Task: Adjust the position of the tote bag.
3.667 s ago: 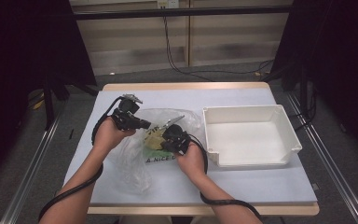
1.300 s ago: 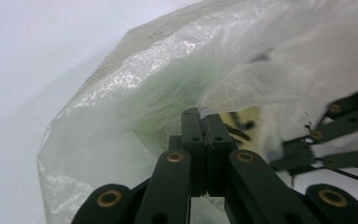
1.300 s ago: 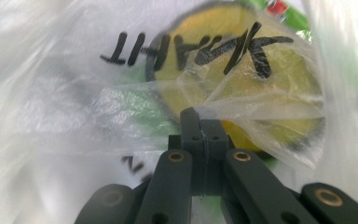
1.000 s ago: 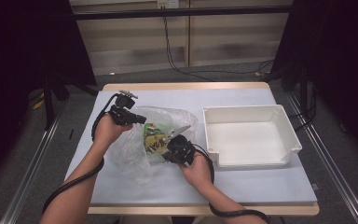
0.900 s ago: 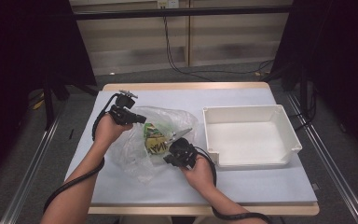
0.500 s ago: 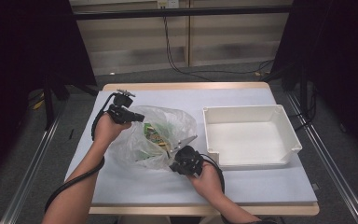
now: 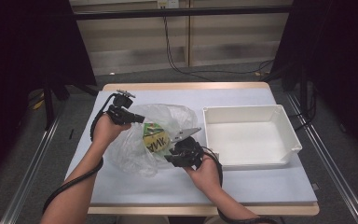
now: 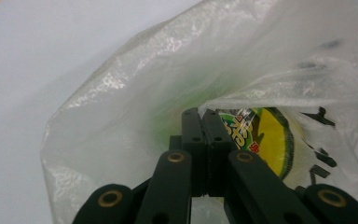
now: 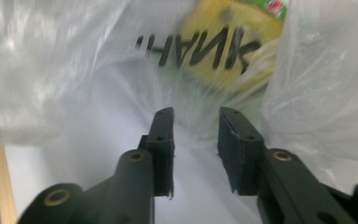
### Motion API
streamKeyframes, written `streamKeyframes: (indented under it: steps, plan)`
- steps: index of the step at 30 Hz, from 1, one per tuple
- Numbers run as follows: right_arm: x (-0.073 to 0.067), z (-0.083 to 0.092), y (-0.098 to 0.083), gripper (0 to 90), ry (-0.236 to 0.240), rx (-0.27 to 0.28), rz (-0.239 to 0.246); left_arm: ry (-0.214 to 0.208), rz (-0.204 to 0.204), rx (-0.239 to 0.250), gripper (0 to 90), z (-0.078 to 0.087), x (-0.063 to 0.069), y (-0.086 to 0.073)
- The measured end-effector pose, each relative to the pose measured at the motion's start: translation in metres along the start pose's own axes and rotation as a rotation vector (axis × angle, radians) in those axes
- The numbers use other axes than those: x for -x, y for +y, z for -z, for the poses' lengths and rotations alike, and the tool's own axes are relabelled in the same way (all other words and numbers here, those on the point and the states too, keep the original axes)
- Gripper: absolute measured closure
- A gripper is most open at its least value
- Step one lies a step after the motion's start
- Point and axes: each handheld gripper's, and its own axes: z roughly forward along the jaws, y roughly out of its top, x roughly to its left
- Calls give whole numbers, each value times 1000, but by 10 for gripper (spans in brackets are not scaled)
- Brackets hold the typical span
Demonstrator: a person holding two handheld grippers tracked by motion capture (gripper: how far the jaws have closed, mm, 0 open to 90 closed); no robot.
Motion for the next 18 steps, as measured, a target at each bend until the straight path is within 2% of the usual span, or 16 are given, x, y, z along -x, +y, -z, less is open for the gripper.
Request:
streamKeyframes:
  steps: [1, 6, 9, 13, 14, 16, 17, 18]
  plan:
    - [0, 1, 5, 627, -14, 12, 9, -5, -16, -17, 900, 1, 0, 0]
    - [0, 0, 17, 587, -15, 29, 18, -10, -9, -12, 900, 0, 1, -1]
    - [-1, -4, 23, 503, -47, 30, 36, -10, -9, -14, 900, 0, 3, -1]
    - [4, -14, 29, 441, -69, 27, 22, -15, -18, -14, 900, 1, 4, -1]
    - [9, -22, 32, 363, -93, 26, 11, -13, -19, -14, 900, 2, 3, -1]
    - [11, -26, 34, 345, -99, 17, 5, -10, -27, -18, 900, 3, 3, -1]
    - [17, -36, 36, 328, -122, 3, -15, -12, -23, -14, 900, 4, 3, -1]
    - [19, -39, 36, 329, -125, 0, -22, -15, -18, -13, 900, 4, 2, -1]
